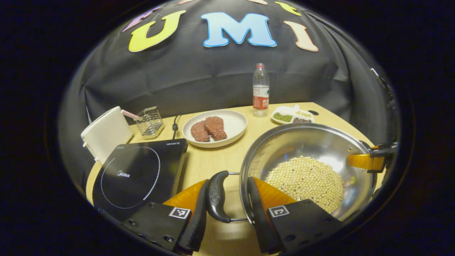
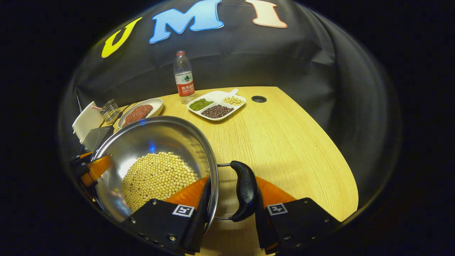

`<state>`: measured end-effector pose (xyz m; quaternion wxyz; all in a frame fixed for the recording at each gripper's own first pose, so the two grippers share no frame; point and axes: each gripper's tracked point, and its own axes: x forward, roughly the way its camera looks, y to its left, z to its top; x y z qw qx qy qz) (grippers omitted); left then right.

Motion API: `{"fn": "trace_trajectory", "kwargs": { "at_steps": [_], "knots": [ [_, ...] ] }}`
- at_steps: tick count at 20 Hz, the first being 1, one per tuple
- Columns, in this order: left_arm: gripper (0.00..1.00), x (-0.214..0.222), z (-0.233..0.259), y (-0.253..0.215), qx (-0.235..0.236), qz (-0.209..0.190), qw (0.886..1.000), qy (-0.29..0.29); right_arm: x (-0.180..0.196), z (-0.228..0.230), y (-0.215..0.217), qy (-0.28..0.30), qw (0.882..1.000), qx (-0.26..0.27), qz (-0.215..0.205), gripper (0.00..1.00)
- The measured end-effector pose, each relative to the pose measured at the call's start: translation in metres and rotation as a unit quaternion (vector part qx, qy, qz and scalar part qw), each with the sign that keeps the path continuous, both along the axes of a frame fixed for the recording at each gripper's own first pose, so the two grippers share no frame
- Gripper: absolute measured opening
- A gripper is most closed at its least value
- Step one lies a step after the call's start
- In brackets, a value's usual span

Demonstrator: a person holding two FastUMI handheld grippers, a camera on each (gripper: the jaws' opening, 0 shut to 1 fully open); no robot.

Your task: First push the handle of the pot to place it horizontally, then grasp the pot with both hands and set it on the induction cooktop.

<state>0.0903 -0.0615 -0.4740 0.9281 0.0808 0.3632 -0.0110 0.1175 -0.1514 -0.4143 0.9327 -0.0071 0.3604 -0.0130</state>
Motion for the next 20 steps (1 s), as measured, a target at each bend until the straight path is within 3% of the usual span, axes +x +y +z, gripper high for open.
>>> {"fn": "trace_trajectory", "kwargs": {
  "at_steps": [13,20],
  "knots": [
    [0.62,-0.013,0.068,0.019,-0.005,-0.001,1.0,-0.007,-0.008,0.039,0.016,-0.01,1.0,-0.003,0.003,0.6],
    [0.65,-0.023,0.115,0.062,-0.004,0.009,1.0,-0.018,-0.022,0.078,0.066,-0.02,1.0,-0.006,0.017,0.59]
  ]
}}
